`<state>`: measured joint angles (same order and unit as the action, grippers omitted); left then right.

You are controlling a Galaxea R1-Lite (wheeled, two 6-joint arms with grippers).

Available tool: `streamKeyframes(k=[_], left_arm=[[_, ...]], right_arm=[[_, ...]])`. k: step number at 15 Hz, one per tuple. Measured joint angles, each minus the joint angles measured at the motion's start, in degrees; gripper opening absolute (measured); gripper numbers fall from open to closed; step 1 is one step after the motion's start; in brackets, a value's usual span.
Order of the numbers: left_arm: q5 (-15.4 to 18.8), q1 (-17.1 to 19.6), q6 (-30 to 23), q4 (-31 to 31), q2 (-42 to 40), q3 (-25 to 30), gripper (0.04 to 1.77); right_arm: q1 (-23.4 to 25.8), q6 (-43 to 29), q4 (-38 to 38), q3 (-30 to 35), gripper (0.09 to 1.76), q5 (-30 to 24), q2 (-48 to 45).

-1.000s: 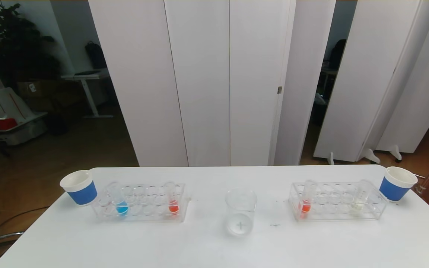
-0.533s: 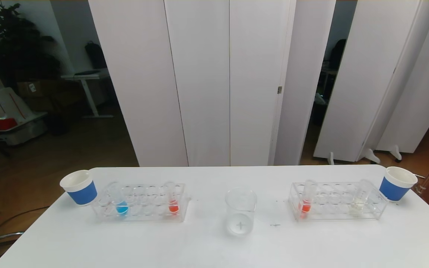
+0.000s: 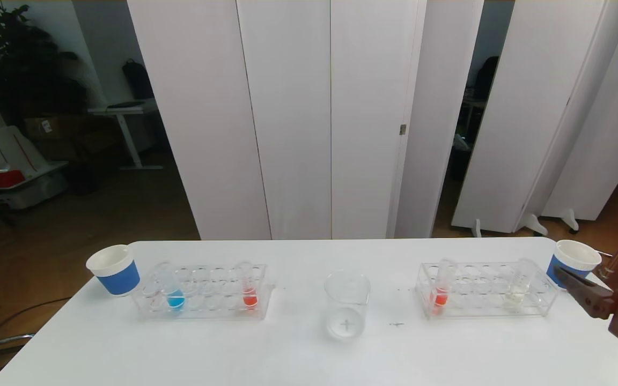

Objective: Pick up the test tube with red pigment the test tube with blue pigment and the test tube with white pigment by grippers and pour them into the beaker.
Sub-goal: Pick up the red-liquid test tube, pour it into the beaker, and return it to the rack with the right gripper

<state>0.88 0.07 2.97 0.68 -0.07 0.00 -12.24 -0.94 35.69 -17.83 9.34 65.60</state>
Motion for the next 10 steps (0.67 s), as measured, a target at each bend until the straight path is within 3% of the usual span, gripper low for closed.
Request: streamKeyframes(k=[10], left_arm=[[0.00,0.00,0.00,0.02,0.02,0.00,1.72]], right_arm=[[-16.94,-7.30,13.81,6.16,1.75,13.95,14.97]])
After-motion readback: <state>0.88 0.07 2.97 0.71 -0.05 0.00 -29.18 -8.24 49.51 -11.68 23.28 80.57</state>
